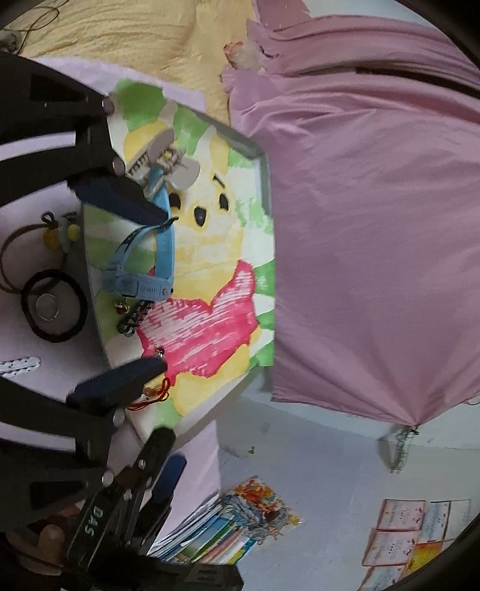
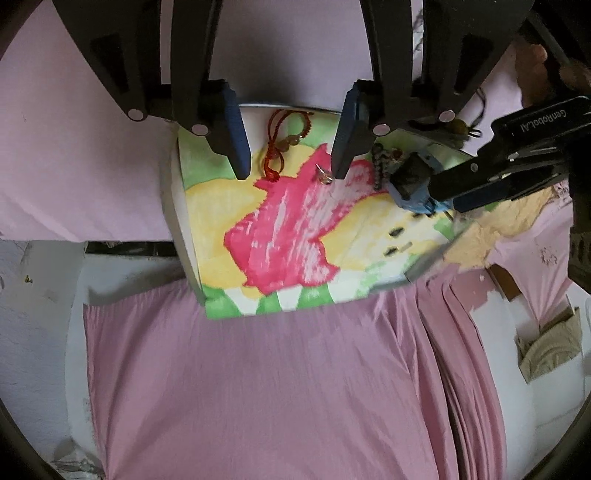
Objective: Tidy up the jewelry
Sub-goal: 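Open both tools and pull them back from the tray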
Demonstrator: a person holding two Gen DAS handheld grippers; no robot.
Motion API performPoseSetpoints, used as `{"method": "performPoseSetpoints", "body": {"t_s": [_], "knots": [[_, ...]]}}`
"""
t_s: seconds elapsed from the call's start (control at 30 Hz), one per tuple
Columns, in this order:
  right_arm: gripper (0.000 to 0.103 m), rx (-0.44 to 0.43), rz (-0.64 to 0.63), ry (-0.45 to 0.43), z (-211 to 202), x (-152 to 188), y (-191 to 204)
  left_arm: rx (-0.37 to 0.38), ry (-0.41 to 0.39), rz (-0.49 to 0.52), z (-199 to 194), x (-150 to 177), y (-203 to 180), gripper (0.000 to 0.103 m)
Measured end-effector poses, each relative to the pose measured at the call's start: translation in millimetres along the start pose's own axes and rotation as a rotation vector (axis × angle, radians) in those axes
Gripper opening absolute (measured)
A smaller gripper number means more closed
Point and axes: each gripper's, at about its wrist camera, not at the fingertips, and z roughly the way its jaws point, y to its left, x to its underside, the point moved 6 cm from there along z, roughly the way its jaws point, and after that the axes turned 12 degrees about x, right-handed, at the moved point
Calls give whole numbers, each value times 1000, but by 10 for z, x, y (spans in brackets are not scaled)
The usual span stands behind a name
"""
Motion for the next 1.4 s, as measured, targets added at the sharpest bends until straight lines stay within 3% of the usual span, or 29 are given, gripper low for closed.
{"method": "performPoseSetpoints", "body": {"t_s": [0.07, 0.13, 0.3, 0.47, 0.7, 0.97, 1.17, 1.4], "knots": [[54, 11, 12, -40, -110, -13, -39, -16, -32, 1, -106, 4, 6, 84], [61, 29, 24, -87, -246, -20, -93, -26, -64, -3, -209, 11, 12, 95], [81, 61, 26, -188, -552, -21, -183, -40, -169, -12, -490, 57, 10, 102], [94, 69, 13, -276, -822, 27, -147, -83, -231, 3, -743, 145, 32, 102], [99, 64, 14, -364, -1143, 162, -32, -135, -280, 16, -1051, 295, 117, 102], [99, 50, 23, -388, -1297, 324, 95, -181, -286, 14, -1289, 463, 274, 102], [99, 38, -1, -381, -1314, 417, 236, -206, -239, 0, -1309, 589, 452, 102], [99, 45, -62, -324, -1247, 504, 395, -161, -121, -41, -1171, 681, 637, 102]]}}
